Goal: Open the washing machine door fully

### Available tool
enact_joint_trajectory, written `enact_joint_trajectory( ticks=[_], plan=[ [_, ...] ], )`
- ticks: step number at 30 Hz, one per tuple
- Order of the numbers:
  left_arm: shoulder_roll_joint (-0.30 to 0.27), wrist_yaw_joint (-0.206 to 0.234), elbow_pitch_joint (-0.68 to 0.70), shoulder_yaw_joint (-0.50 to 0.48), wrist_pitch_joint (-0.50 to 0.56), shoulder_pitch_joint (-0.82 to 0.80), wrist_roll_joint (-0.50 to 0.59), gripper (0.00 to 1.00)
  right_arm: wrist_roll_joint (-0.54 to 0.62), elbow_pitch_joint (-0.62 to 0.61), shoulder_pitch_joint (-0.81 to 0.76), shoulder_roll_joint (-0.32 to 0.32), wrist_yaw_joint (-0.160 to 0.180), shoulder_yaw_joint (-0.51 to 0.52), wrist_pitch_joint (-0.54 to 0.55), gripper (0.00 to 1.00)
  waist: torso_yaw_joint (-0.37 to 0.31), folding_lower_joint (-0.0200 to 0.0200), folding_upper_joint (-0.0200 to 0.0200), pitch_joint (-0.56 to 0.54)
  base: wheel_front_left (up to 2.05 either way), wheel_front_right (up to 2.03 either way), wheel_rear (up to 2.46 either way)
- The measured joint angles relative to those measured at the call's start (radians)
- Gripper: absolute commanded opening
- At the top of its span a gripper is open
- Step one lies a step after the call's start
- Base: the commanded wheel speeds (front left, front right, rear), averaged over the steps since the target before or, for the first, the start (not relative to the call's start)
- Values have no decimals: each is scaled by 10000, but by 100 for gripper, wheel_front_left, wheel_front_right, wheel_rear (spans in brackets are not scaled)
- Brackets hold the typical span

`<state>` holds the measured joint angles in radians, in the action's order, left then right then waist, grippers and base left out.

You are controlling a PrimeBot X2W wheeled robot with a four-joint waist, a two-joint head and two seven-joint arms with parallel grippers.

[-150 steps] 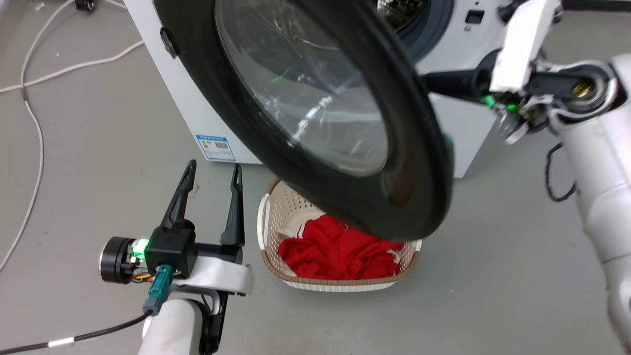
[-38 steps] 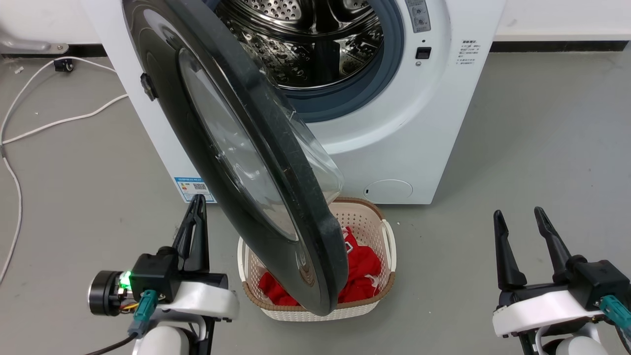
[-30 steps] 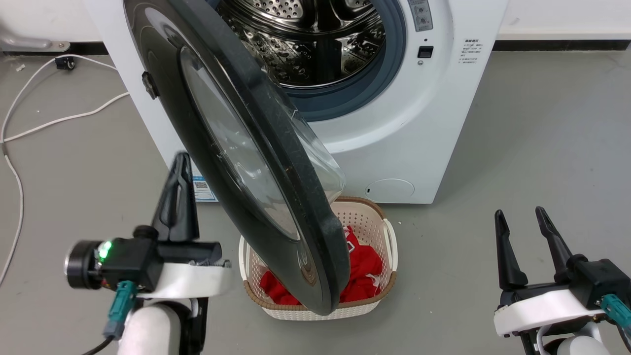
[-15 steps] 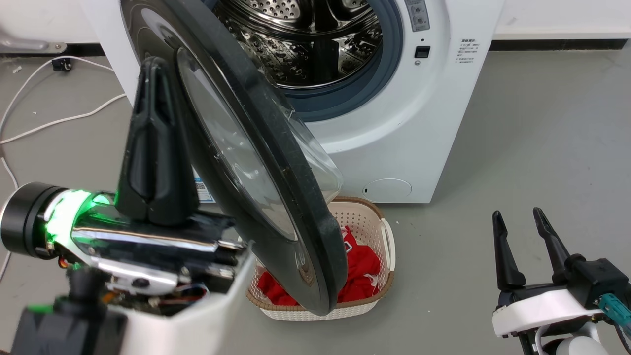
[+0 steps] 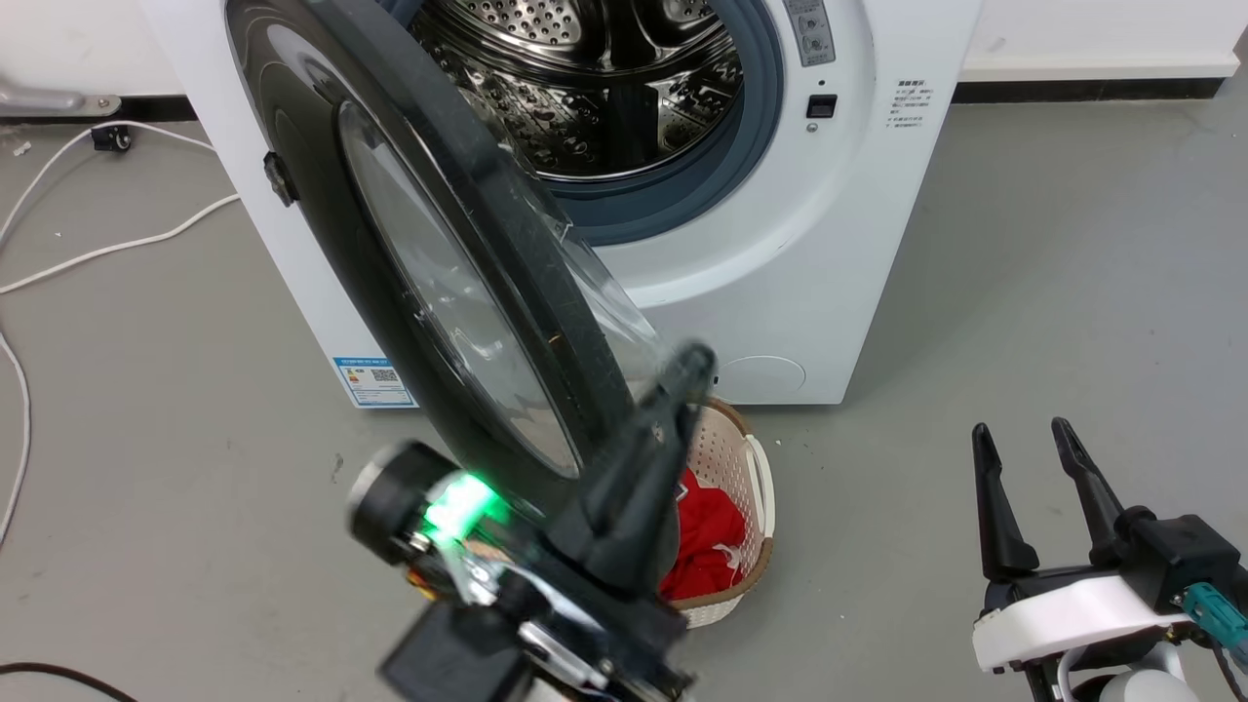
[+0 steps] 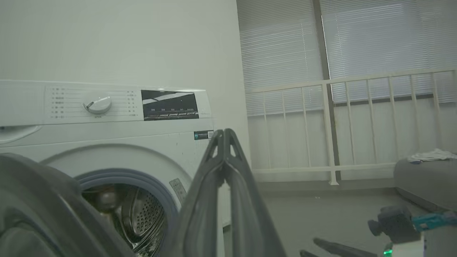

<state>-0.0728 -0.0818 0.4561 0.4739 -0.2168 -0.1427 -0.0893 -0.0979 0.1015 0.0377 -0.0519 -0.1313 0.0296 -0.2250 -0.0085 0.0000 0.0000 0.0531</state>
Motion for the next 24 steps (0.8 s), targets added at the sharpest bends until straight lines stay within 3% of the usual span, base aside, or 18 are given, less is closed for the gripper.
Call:
enact_joint_trajectory(
  ticks=[11,24],
  plan=[
    [-351,-151,-2255,738,1043,1233,-711,0,-144,56,-11,0,0,23,46,100,95,0,0,149,0,0,0],
    [-54,-36,-3914,803,621,266,-892,0,-259,228,139,2,0,-61,58,100,41,0,0,386,0,0,0]
  ],
)
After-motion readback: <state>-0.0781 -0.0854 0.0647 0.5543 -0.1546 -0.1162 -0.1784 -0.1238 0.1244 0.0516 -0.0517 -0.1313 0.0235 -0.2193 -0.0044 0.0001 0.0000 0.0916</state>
